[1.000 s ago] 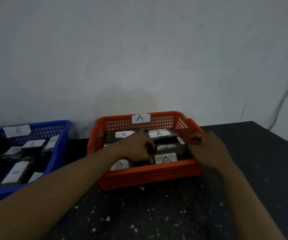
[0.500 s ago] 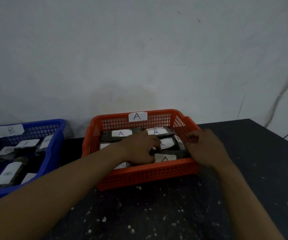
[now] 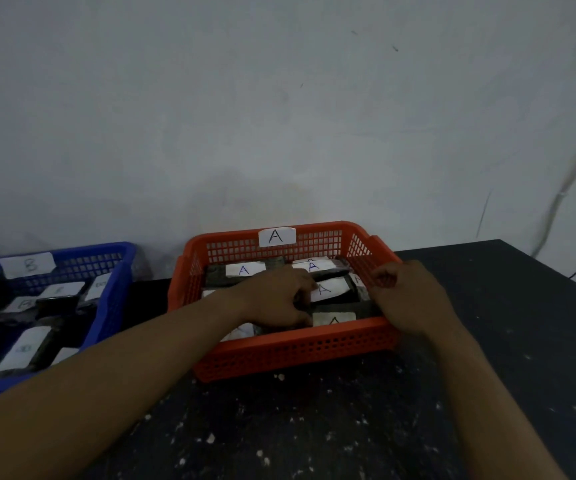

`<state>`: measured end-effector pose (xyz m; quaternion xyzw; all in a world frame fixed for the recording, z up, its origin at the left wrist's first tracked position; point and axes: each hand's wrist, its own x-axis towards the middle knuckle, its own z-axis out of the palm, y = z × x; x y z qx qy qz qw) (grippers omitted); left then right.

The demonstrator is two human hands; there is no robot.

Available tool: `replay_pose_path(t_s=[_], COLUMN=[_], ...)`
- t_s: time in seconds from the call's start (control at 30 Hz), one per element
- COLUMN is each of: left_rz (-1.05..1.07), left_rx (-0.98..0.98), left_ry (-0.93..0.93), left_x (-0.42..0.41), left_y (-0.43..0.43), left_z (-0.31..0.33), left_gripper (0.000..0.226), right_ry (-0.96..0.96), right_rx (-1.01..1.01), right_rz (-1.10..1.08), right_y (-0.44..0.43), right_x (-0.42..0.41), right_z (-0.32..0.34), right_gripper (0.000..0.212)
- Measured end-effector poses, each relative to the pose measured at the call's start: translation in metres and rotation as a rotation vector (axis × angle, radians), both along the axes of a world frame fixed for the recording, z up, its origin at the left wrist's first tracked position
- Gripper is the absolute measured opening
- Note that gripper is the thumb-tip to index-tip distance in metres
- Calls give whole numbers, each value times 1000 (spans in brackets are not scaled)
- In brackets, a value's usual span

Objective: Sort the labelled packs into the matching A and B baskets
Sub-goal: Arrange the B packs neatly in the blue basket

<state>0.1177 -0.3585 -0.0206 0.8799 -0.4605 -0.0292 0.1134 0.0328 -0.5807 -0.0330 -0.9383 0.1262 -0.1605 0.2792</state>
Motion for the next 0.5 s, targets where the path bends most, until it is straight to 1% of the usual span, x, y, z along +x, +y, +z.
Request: replay_pose_path(t_s=[0.1,0.2,0.3,0.4,0.5], left_rz=[4,41,50,41,15], left_rx=[3,-53,-62,-20,53], left_ry=[43,156,196,157,53], left_x=[4,6,7,6,1], left_y=[3,8,9,7,3], left_z=[1,4,6,7,9], left_gripper=[25,26,26,26,25], right_ry=[1,7,12,12,16], right_rx=[8,16,22,27,16], right_rz=[-3,-3,1,1,-2], right_y=[1,1,2,3,2], right_x=[-1,-2,-3,-3,-2], right_z=[1,2,3,3,1], right_gripper=[39,40,41,40,40])
